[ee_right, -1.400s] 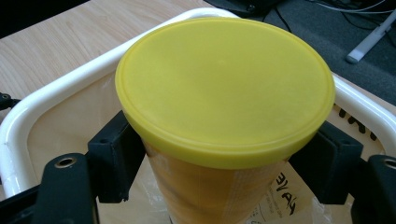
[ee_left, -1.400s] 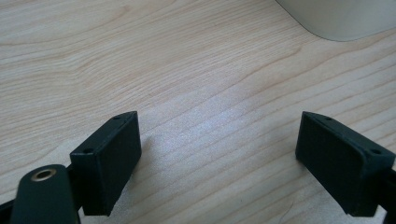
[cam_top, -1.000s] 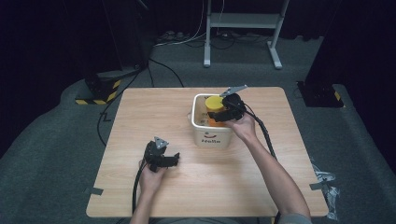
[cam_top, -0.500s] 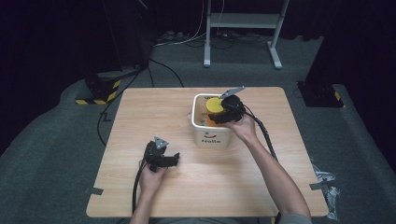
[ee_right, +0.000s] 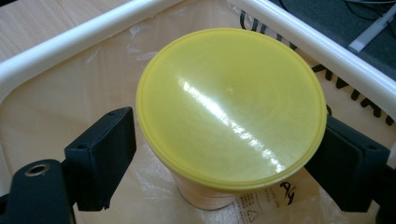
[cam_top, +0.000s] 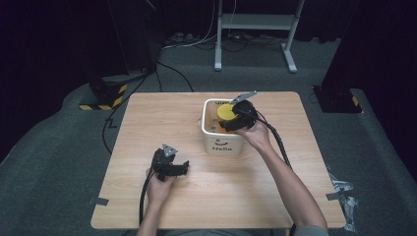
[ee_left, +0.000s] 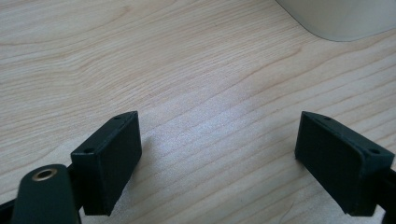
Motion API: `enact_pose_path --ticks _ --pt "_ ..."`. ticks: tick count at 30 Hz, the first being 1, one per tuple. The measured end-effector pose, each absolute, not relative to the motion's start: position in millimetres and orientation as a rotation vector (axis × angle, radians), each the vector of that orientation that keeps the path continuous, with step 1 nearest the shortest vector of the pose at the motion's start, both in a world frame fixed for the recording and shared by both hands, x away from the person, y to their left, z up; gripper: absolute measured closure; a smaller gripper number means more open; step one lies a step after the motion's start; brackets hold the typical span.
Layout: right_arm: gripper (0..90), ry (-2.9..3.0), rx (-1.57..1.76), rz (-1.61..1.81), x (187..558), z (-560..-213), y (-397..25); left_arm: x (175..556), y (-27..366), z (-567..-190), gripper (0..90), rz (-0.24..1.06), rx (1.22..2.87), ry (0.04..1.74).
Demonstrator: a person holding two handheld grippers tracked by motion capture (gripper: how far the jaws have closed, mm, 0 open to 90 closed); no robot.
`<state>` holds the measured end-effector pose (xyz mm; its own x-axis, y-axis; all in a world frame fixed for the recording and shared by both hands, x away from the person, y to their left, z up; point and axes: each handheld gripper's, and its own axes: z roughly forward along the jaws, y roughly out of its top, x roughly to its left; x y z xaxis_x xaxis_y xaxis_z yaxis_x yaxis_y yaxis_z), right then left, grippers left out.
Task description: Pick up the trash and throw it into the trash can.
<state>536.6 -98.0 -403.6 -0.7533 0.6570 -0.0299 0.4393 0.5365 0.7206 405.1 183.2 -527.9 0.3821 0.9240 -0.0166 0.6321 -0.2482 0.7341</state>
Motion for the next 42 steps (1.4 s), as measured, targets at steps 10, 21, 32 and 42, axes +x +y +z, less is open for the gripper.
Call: enact_pose_path --ticks 10,21,32,42 --pt "14.0 2.418 0.907 1.129 530.7 -388.2 -113.0 405.1 183.1 -527.9 15.0 0.564 1.98 1.335" --pt "17.8 2.338 0.91 1.226 515.1 -369.0 -137.8 405.1 183.1 -527.8 15.1 0.565 1.981 1.334" --pt "18.1 2.275 0.94 1.287 501.0 -361.1 -165.1 405.2 183.2 -527.8 15.1 0.567 1.982 1.331" --pt "19.0 2.219 0.959 1.34 488.7 -359.1 -184.0 405.2 183.2 -527.9 15.1 0.567 1.983 1.33"
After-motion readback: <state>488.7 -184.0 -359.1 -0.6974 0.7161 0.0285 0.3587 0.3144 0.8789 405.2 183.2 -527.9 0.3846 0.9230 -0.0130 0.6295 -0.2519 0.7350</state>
